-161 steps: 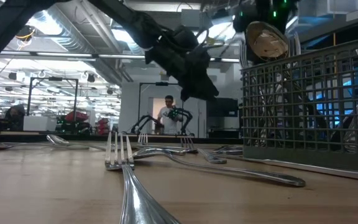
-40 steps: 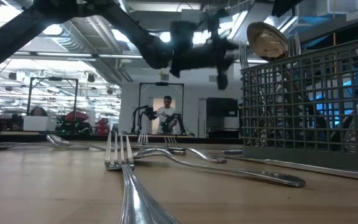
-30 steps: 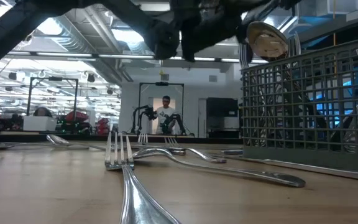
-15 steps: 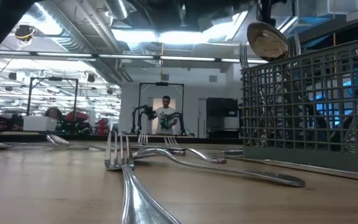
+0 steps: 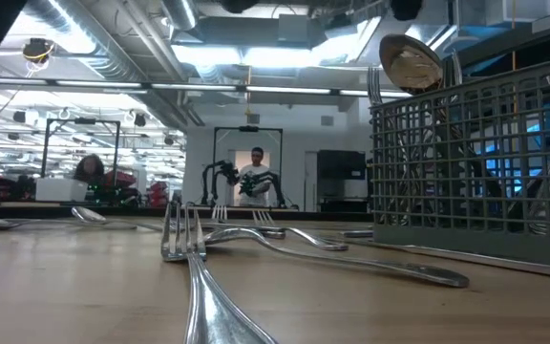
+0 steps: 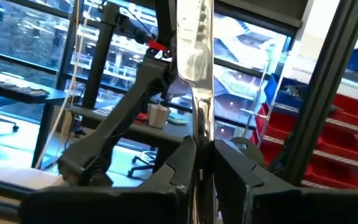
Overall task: Sort silverware
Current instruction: Put the silver table knife into the gray silverware basket
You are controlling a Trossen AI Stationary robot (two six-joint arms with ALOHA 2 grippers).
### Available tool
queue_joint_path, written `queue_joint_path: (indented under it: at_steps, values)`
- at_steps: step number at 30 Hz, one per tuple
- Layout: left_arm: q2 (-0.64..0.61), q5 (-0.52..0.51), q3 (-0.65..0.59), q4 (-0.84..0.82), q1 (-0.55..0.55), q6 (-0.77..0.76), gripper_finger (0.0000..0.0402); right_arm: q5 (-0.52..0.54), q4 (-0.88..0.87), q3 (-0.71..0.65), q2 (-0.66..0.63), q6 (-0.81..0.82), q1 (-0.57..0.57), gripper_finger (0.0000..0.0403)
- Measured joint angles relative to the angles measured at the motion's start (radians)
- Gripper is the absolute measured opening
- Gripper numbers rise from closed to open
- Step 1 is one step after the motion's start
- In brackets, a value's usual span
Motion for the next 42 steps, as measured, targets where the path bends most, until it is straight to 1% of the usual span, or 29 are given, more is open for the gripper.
queue_joint_path:
  at_steps: [5,9,11,15,20,27,32,36,40,42]
  values:
    - [0.108,0.000,0.154,-0.011,-0.014,0.026,0.0030,-0.008,0.000,0.000,0.017,-0.005,0.000,0.0112]
    - [0.174,0.002,0.272,-0.100,-0.022,0.026,0.0034,-0.009,-0.001,0.000,0.026,-0.027,0.000,0.0112]
    - [0.205,0.001,0.320,-0.149,-0.028,0.017,0.0035,-0.010,0.001,0.000,0.037,-0.027,0.000,0.0112]
    - [0.255,0.002,0.383,-0.189,-0.037,0.008,0.0036,-0.016,0.000,0.000,0.044,-0.031,0.000,0.0112]
    - [0.256,-0.002,0.386,-0.308,-0.043,0.030,0.0037,-0.016,0.000,0.000,0.054,-0.051,0.000,0.0112]
    - [0.256,-0.005,0.385,-0.399,-0.038,0.070,0.0038,-0.016,-0.001,0.000,0.054,-0.051,0.000,0.0112]
    - [0.256,-0.005,0.385,-0.436,-0.039,0.154,0.0040,-0.016,-0.001,0.000,0.054,-0.051,0.000,0.0112]
    - [0.256,-0.005,0.385,-0.469,-0.040,0.192,0.0052,-0.016,-0.001,0.000,0.054,-0.051,0.000,0.0112]
    - [0.256,-0.005,0.385,-0.481,-0.041,0.236,0.0073,-0.016,-0.001,0.000,0.054,-0.051,0.000,0.0112]
    - [0.256,-0.005,0.385,-0.490,-0.041,0.232,0.0086,-0.016,-0.001,0.000,0.054,-0.051,0.000,0.0112]
